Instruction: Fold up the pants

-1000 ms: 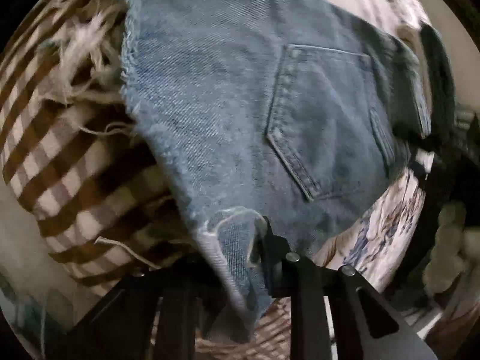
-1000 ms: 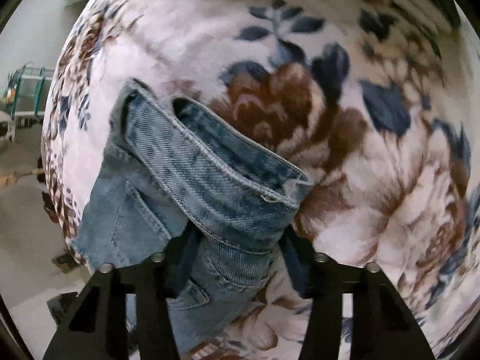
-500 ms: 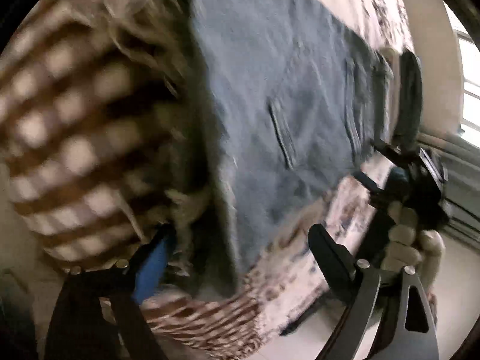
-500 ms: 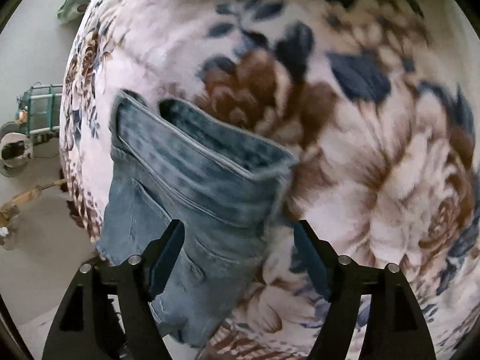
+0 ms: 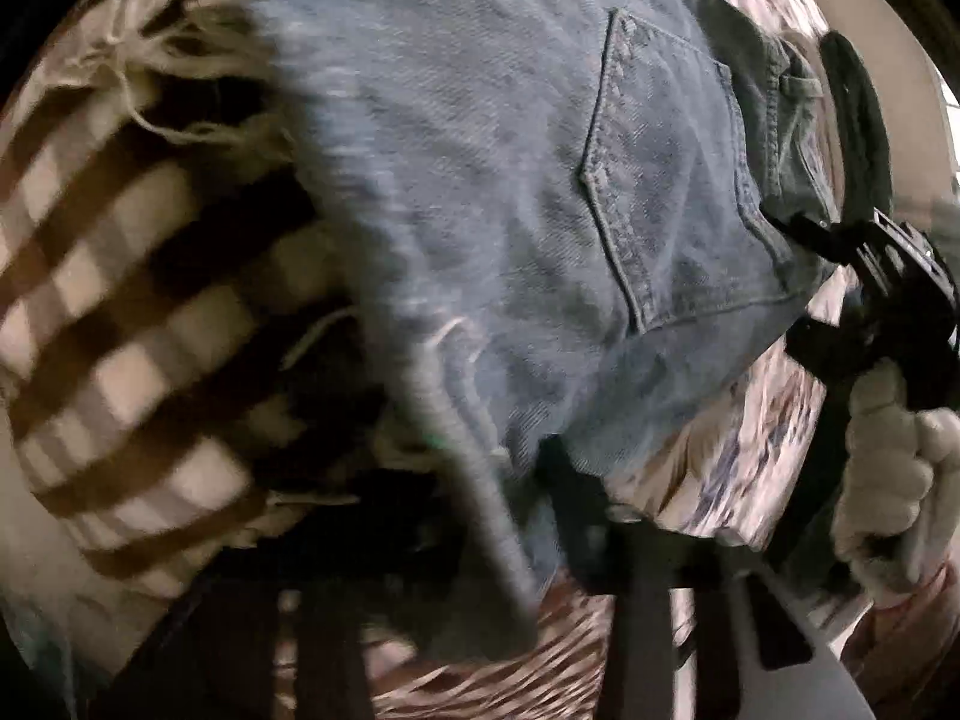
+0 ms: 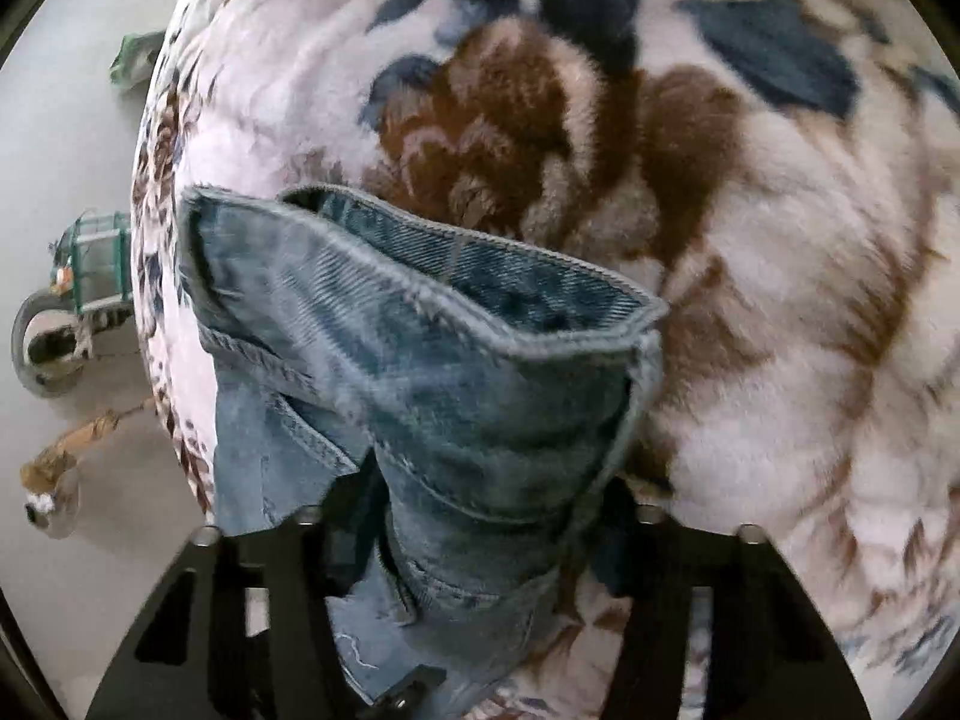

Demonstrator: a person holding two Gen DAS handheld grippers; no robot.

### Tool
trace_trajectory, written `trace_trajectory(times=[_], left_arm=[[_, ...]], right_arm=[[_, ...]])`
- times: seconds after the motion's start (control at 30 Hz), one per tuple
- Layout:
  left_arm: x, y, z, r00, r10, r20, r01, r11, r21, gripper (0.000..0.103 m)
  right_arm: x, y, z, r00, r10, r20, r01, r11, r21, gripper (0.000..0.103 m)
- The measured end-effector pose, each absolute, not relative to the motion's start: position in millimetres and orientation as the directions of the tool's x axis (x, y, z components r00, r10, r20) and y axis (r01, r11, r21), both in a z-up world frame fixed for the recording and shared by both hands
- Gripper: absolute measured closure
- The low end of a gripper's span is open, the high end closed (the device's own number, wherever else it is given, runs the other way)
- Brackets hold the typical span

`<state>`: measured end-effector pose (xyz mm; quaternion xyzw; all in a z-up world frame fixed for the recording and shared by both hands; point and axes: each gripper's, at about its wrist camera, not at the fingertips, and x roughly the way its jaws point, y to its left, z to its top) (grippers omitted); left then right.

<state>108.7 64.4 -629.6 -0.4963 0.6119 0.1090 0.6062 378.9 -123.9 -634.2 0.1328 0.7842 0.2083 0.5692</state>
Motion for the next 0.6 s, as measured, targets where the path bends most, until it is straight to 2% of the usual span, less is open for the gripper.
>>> trace_trajectory(times=[0.1,0.23,0.33,0.37,0.47,0.5,0.53,0.57,0.6], left_arm=[[99.5,79.2,-613.8,0.17,-0.464,-0.869,-0.632,0.626,-0.458,0.086],[100.7,79.8,-596.4,0.094,-0.433,-0.896,-0.479,0.77,-0.422,0.086],[98.7,82.3,-590.2,0.07,-0.431,-0.9,-0.442,0.795,-0.415,0.086],[95.4,87.6,-587.6,0.075,-0.426,-0.902,-0.458,0.789,-0.41,0.085],[89.5,100.8,-580.2,0.123,-0.48,-0.869,-0.543,0.7,-0.464,0.079],[87.5,97.1,-573.2,0.15,-0.486,-0.861,-0.567,0.671,-0.478,0.068],[81.7,101.4,-566.0,0.184,-0.473,-0.862,-0.589,0.649,-0.482,0.05],[79.7,98.5,-556.4,0.211,-0.464,-0.86,-0.6,0.633,-0.489,0.04],[74.1,98.8,-548.6,0.263,-0.449,-0.854,-0.616,0.603,-0.507,0.022]], right_arm=[[367.6,-135.4,-612.0,-0.274,0.472,-0.838,0.026,0.875,0.484,0.06],[344.2,-171.8,-589.5,-0.219,0.502,-0.837,0.14,0.865,0.482,0.061],[319.7,-209.3,-583.9,-0.196,0.515,-0.835,0.258,0.848,0.463,0.061],[314.3,-214.0,-587.3,-0.203,0.513,-0.834,0.269,0.848,0.457,0.06],[306.5,-227.3,-603.4,-0.244,0.547,-0.801,0.338,0.822,0.458,0.047],[306.8,-226.2,-605.6,-0.26,0.543,-0.798,0.331,0.827,0.455,0.046],[307.4,-225.9,-606.7,-0.267,0.535,-0.802,0.309,0.836,0.454,0.044],[309.2,-220.7,-604.8,-0.276,0.534,-0.8,0.271,0.841,0.468,0.035],[309.9,-216.2,-601.8,-0.282,0.533,-0.798,0.24,0.844,0.479,0.025]])
